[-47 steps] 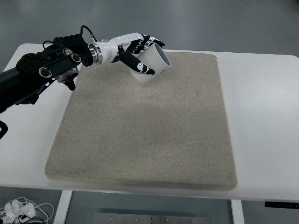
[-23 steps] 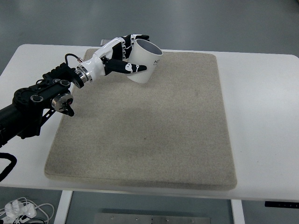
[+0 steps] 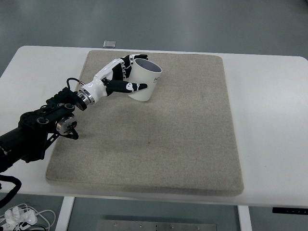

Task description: Flip white cup upright

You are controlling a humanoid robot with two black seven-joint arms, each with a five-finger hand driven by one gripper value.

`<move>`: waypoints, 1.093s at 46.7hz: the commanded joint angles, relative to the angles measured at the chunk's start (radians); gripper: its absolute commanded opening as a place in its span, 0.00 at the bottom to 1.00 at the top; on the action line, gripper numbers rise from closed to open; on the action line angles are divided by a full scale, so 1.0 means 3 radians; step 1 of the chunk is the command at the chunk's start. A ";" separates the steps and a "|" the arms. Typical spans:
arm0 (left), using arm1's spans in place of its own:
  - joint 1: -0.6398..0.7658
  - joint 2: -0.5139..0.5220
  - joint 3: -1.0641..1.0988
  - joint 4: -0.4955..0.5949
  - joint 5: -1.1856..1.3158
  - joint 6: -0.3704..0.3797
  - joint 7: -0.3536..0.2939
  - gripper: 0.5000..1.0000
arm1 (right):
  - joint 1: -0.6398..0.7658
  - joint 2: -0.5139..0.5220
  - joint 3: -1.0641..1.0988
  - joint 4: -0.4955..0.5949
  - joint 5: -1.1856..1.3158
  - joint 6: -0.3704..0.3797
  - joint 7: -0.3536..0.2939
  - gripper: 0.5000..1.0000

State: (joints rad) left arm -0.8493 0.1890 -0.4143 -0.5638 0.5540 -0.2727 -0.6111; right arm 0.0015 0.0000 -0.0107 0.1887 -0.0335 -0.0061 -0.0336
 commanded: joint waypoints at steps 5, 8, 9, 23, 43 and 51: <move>0.0008 -0.0083 -0.0005 0.0069 -0.0001 0.0203 0.0001 0.00 | 0.0000 0.0000 0.0000 0.0000 0.0004 0.0000 0.0000 0.90; 0.0008 -0.0103 0.0011 0.0064 0.0009 0.0321 0.0001 0.02 | 0.0000 0.0000 0.0000 0.0000 -0.0001 0.0000 0.0000 0.90; 0.0008 -0.0103 0.0016 0.0064 0.0015 0.0351 0.0001 0.03 | 0.0000 0.0000 0.0000 0.0000 0.0004 0.0000 0.0000 0.90; 0.0008 -0.0144 0.0016 0.0054 0.0010 0.0403 0.0001 0.19 | 0.0000 0.0000 0.0000 0.0000 -0.0001 0.0000 0.0000 0.90; 0.0105 -0.0144 -0.0081 0.0033 -0.0011 0.0265 0.0001 1.00 | 0.0000 0.0000 0.0000 0.0000 0.0004 0.0000 0.0000 0.90; 0.0121 -0.0144 -0.0188 0.0033 -0.0016 -0.0001 0.0001 1.00 | 0.0000 0.0000 0.0000 0.0000 0.0004 0.0000 0.0005 0.90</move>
State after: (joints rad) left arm -0.8133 0.1457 -0.4548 -0.5540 0.5496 -0.2453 -0.6108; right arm 0.0015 0.0000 -0.0107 0.1887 -0.0326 -0.0061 -0.0334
